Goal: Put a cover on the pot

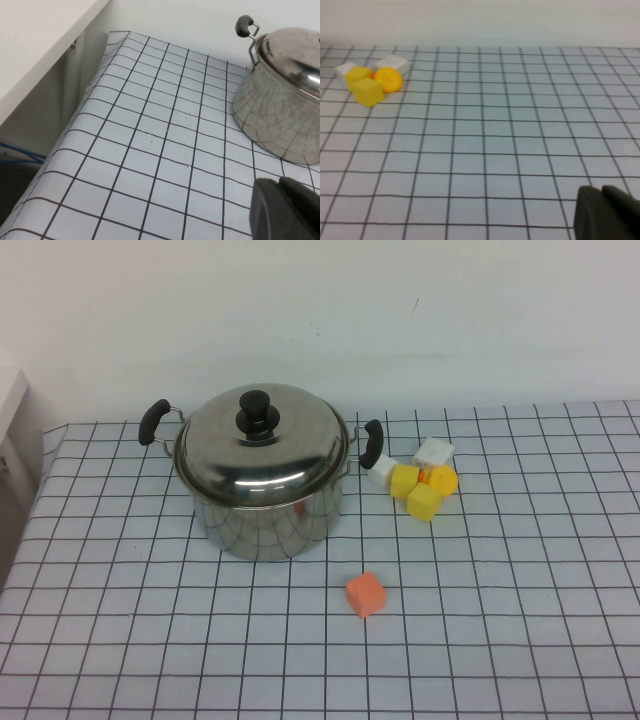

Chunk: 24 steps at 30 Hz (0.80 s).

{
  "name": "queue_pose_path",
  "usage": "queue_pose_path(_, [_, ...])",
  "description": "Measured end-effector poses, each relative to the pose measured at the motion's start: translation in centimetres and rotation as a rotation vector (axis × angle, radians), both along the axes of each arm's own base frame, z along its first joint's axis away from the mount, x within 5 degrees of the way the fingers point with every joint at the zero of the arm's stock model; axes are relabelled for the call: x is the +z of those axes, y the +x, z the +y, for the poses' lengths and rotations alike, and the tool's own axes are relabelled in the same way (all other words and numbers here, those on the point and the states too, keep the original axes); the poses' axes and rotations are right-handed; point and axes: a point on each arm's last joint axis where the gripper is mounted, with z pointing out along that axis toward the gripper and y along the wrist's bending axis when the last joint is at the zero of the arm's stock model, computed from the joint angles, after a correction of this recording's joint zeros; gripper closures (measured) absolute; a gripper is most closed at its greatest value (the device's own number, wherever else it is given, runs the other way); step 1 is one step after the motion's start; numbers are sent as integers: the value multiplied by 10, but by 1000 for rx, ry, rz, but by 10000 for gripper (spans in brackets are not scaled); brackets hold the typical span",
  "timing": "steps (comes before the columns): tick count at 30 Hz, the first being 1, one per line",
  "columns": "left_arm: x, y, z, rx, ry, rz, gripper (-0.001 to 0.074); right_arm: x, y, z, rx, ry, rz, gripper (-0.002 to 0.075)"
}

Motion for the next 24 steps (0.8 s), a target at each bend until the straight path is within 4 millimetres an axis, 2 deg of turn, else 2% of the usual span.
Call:
queue_pose_path(6, [0, 0, 0, 0, 0, 0, 737, 0, 0, 3, 57, 0, 2, 717])
queue_pose_path(24, [0, 0, 0, -1, 2, 0, 737, 0, 0, 3, 62, 0, 2, 725])
